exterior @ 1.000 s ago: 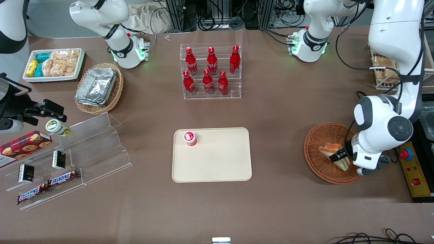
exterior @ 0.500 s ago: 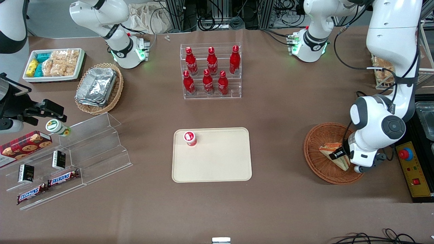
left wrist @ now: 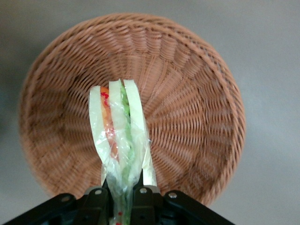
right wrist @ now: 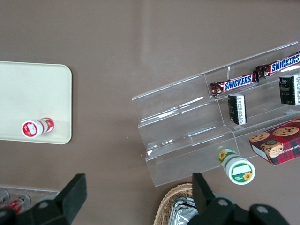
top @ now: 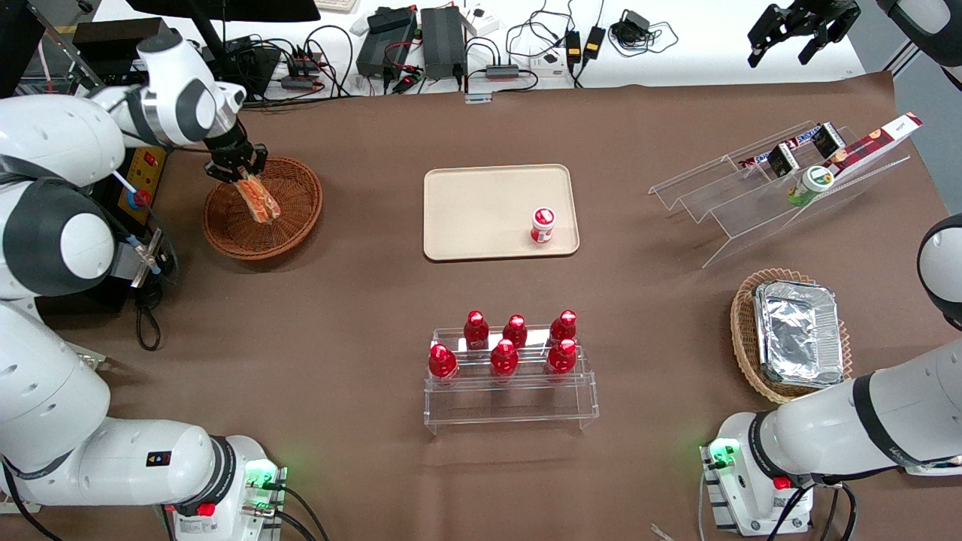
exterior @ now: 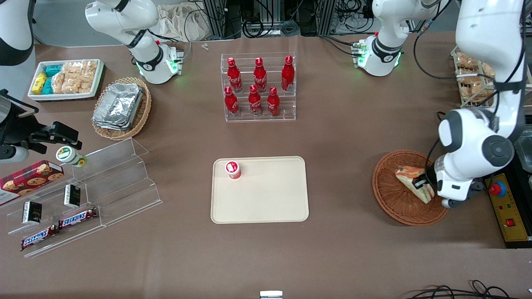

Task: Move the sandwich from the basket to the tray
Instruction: 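Lift the sandwich out of the basket with the left gripper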

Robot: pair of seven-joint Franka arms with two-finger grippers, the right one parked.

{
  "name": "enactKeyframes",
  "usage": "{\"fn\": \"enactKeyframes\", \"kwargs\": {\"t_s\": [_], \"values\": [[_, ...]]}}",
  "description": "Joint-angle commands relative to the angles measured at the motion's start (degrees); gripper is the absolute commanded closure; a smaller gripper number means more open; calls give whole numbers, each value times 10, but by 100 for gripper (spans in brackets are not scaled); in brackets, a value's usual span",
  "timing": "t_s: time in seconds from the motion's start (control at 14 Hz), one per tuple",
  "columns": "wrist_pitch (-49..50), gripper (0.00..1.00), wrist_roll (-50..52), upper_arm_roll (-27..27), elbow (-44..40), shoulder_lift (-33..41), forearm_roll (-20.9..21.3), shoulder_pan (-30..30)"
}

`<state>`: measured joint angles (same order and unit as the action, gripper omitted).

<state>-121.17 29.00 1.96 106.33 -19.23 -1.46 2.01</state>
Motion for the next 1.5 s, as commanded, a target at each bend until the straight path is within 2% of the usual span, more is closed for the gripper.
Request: {"fn": "enactKeyframes", "kwargs": {"t_s": [0.0,0.21,0.36,0.57,0.71,0.79,0.93,1.21,1.43], "values": [[152,100,17,0,-85,41,2,6],[326,100,7,-19,-232,41,-5,7],[376,100,6,-47,-277,44,-6,7],[381,100,1,-98,-284,59,-1,6],[381,100,-51,-130,-281,60,-1,8],[381,100,-55,-158,-281,57,6,11],[377,100,-55,-196,-283,44,46,41],[304,100,-54,-203,-281,15,51,105],[213,100,-31,-202,-279,-47,59,155]]}}
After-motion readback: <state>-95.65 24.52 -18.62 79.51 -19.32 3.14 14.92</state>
